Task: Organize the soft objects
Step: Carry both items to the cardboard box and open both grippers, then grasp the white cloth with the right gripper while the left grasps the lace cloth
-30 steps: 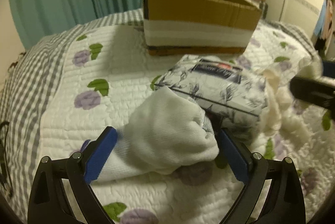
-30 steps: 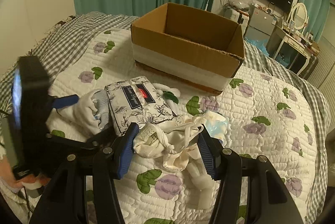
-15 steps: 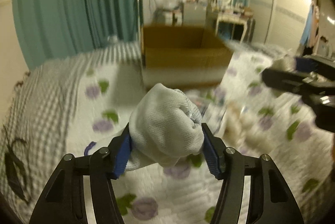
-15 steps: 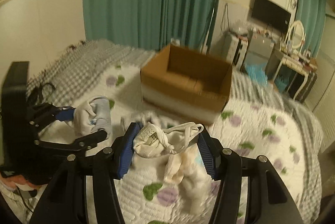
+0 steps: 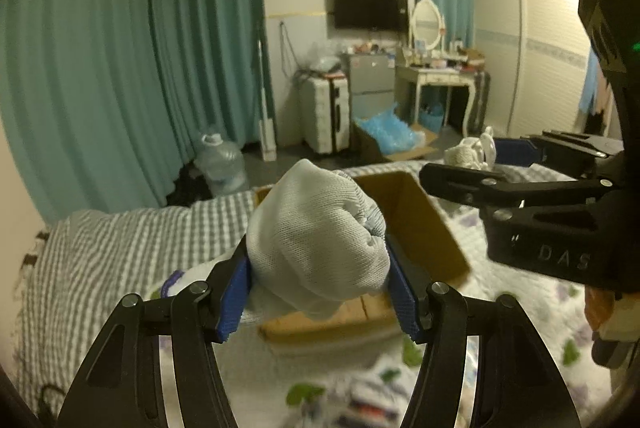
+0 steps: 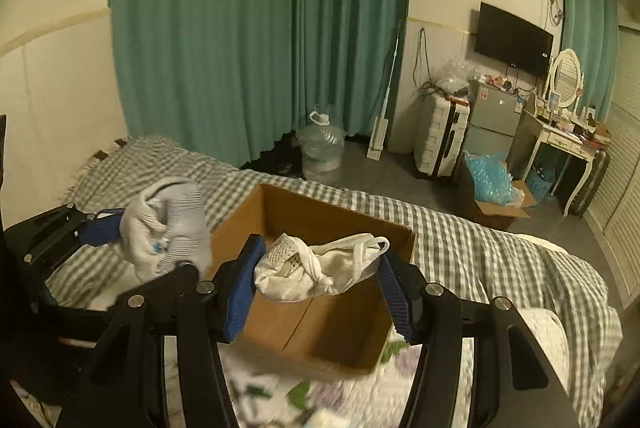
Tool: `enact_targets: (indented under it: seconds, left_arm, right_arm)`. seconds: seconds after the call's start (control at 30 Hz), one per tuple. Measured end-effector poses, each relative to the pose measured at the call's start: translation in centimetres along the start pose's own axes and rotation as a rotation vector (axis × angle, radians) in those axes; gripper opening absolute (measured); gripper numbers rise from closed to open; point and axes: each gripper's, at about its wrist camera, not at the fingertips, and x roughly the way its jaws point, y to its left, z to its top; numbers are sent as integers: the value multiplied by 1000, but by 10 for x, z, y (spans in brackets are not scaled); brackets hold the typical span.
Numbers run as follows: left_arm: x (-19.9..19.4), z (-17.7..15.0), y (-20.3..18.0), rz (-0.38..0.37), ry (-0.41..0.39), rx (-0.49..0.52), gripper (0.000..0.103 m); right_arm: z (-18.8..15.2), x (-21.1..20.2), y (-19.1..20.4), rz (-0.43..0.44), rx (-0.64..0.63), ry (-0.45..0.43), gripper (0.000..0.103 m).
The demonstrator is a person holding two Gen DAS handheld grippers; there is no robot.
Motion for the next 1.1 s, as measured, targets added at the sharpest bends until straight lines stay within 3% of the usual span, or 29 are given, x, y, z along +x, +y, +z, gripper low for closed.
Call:
enact_targets:
  seconds: [0.13, 0.23, 0.33, 0.47, 0.57, 0.77, 0.83, 0.97, 1.1]
  left_arm:
    - [58, 1, -3, 4, 48, 6, 62]
    - [88, -3, -6, 8, 54, 20, 69]
    - [97, -6, -10, 14, 29, 43, 78]
    - [86, -4, -10, 45, 15, 29, 83]
    - [62, 1, -6, 72, 11, 5, 83]
    - [-38, 25, 5, 78, -59, -28, 84]
    - [-69, 32, 13, 66, -72, -50, 95]
    - [-134, 35, 18, 83, -114, -73, 95]
    - [-168, 19, 21, 105, -130, -63, 95]
  right_arm:
    - [-3, 53, -15, 8, 11, 39, 56]
    - [-9, 72, -28, 0, 27, 45, 58]
    - [-9, 77, -39, 11, 65, 28, 92]
    - [-3, 50, -50, -28, 92, -5, 93]
    - [6, 15, -53, -42, 116, -38, 93]
    - [22, -92, -35, -97, 70, -92, 99]
    - [24, -125, -22, -103, 44, -90, 100]
    - [11, -177, 5, -93, -34, -75, 100]
    - [-19, -198, 24, -74, -73, -34, 100]
